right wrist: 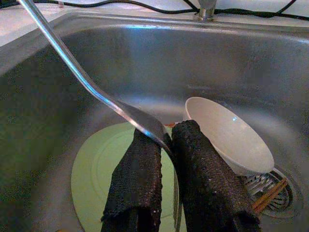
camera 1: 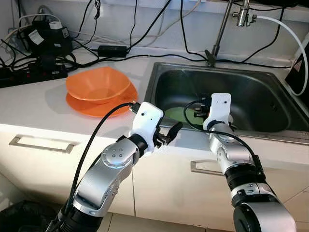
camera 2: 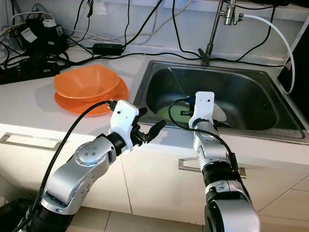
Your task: Kitchen organization
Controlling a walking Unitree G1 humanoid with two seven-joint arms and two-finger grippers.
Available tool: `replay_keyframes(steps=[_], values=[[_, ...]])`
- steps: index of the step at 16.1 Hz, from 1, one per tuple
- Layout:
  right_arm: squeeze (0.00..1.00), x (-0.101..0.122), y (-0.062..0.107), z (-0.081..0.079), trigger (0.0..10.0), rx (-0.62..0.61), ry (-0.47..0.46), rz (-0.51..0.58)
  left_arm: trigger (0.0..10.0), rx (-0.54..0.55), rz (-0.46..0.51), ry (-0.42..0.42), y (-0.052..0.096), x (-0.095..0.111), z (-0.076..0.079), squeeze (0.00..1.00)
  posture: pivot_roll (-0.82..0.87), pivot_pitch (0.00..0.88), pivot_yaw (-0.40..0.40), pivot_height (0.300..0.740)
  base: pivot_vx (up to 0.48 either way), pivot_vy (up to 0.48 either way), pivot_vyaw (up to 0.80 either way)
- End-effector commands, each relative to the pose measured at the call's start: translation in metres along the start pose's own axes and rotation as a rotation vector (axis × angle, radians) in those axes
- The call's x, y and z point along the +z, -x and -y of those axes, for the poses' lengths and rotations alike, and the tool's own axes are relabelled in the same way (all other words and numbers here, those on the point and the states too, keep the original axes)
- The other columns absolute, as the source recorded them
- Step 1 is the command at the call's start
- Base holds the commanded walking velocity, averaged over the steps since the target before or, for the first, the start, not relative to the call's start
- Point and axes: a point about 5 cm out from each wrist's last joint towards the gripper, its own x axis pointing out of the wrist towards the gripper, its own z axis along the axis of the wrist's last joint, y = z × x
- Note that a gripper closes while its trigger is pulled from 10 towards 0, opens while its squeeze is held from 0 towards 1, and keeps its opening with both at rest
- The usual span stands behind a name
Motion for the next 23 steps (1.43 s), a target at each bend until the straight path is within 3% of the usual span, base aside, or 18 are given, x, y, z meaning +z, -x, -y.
replay_keyframes(steps=[1, 2, 3, 4, 5, 6, 7, 13, 15, 17, 20, 21, 22, 23], values=[[0.00, 0.004, -0.001, -0.003, 10.0, 0.014, 0.010, 0.012, 10.0, -0.002, 0.017, -0.023, 0.000, 0.008, 0.000, 0.00, 0.09, 0.029, -0.017, 0.740, 0.000, 0.000, 0.00], [0.28, 0.004, -0.001, -0.003, 10.0, 0.020, 0.011, 0.014, 10.0, -0.003, 0.016, -0.023, -0.001, 0.008, 0.001, 0.00, 0.09, 0.029, -0.017, 0.740, 0.000, 0.000, 0.00], [0.28, 0.004, -0.001, -0.004, 10.0, 0.022, 0.011, 0.015, 10.0, -0.003, 0.016, -0.023, -0.001, 0.008, 0.001, 0.00, 0.09, 0.029, -0.017, 0.740, 0.000, 0.000, 0.00], [1.00, 0.004, -0.001, -0.004, 10.0, 0.024, 0.014, 0.014, 10.0, -0.005, 0.017, -0.023, -0.001, 0.008, 0.001, 0.00, 0.09, 0.031, -0.016, 0.740, 0.000, 0.000, 0.00], [1.00, 0.004, -0.001, -0.004, 10.0, 0.025, 0.020, 0.013, 10.0, -0.005, 0.018, -0.022, -0.002, 0.008, 0.001, 0.00, 0.09, 0.031, -0.016, 0.740, 0.000, 0.000, 0.00], [0.87, 0.004, -0.001, -0.004, 10.0, 0.025, 0.024, 0.012, 10.0, -0.005, 0.019, -0.021, -0.001, 0.008, 0.001, 0.00, 0.09, 0.031, -0.016, 0.740, 0.000, 0.000, 0.00], [0.00, 0.004, -0.001, -0.004, 10.0, 0.025, 0.029, 0.011, 10.0, -0.006, 0.020, -0.019, -0.001, 0.009, 0.002, 0.00, 0.09, 0.032, -0.016, 0.740, 0.000, 0.000, 0.00], [0.00, 0.012, -0.001, -0.007, 10.0, 0.029, 0.013, 0.068, 10.0, 0.089, 0.049, -0.024, -0.001, 0.011, -0.011, 0.00, 0.09, 0.029, -0.014, 0.740, 0.000, 0.000, 0.00], [0.00, 0.028, 0.001, -0.011, 10.0, 0.053, -0.004, 0.155, 10.0, 0.186, 0.090, -0.040, -0.003, 0.018, -0.024, 0.00, 0.09, 0.024, -0.013, 0.740, 0.000, 0.000, 0.00], [0.00, 0.052, 0.007, -0.023, 10.0, 0.130, -0.015, 0.285, 10.0, 0.318, 0.140, -0.002, -0.001, 0.027, -0.045, 0.00, 0.08, 0.015, -0.008, 0.740, 0.000, 0.000, 0.00], [0.00, 0.069, 0.013, -0.031, 10.0, 0.175, -0.016, 0.354, 10.0, 0.433, 0.189, 0.002, 0.004, 0.039, -0.076, 0.00, 0.08, 0.001, -0.004, 0.740, 0.000, 0.000, 0.00], [0.00, 0.072, 0.017, -0.036, 10.0, 0.206, -0.005, 0.372, 10.0, 0.506, 0.188, -0.004, 0.008, 0.038, -0.084, 0.15, 0.08, 0.000, 0.001, 0.740, 0.000, 0.000, 0.00], [0.00, 0.072, 0.019, -0.040, 10.0, 0.230, -0.006, 0.379, 10.0, 0.581, 0.177, -0.020, 0.012, 0.038, -0.097, 1.00, 0.07, 0.000, 0.006, 0.740, 0.000, 0.000, 0.00], [0.00, 0.071, 0.021, -0.042, 10.0, 0.237, -0.003, 0.378, 10.0, 0.616, 0.164, -0.039, 0.015, 0.039, -0.113, 1.00, 0.07, 0.000, 0.006, 0.740, 0.000, 0.000, 0.00]])
